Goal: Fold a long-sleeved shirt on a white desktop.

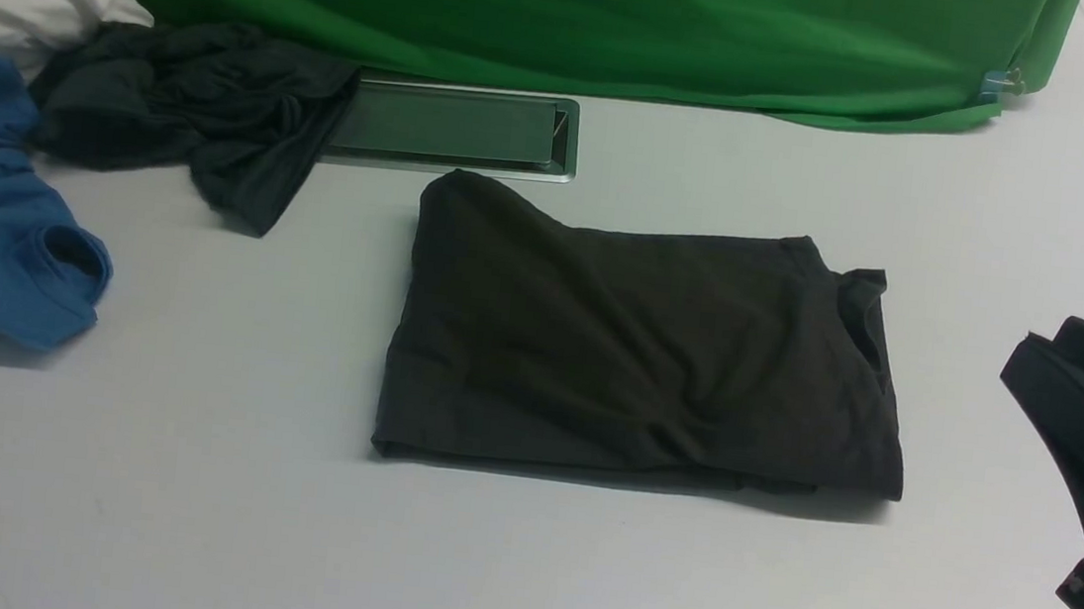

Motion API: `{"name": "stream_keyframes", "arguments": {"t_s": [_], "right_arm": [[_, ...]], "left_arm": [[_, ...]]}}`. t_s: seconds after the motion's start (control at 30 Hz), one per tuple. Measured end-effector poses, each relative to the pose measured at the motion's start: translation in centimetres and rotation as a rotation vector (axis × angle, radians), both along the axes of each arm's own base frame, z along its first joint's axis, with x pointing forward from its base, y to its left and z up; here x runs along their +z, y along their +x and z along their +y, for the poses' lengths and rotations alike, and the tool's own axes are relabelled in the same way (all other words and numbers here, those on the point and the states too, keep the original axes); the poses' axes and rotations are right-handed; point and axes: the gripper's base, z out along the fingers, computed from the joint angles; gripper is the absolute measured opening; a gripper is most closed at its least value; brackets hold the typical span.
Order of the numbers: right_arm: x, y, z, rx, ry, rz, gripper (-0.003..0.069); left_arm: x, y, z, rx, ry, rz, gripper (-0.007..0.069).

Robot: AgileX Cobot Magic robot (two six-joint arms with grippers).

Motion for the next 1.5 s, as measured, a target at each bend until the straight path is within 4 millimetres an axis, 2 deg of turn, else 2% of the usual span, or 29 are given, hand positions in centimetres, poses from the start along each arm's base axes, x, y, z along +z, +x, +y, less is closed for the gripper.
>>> {"name": "stream_keyframes", "arguments": {"t_s": [0.27, 0.67, 0.97, 1.33, 1.5], "right_arm": [[0.0, 0.0, 0.0, 0.0, 0.0, 0.0, 0.0237], [0.1, -0.2, -0.3, -0.011, 0.001, -0.007, 0.0237], [2.3, -2.0, -4.0, -0.251, 0.056, -0.176, 0.0237], [2.3, -2.0, -4.3, -0.278, 0.054, -0.179, 0.0239], [3.0, -3.2, -5.0, -0.326, 0.068, -0.247, 0.0239]], "left_arm": [[0.0, 0.0, -0.3, -0.061, 0.0, 0.0, 0.0031], [0.0, 0.0, -0.3, -0.059, 0.0, -0.003, 0.0032], [0.0, 0.0, -0.3, -0.058, 0.012, -0.006, 0.0032], [0.0, 0.0, -0.3, -0.058, 0.015, -0.006, 0.0032], [0.0, 0.0, -0.3, -0.058, 0.015, -0.006, 0.0032]]}}
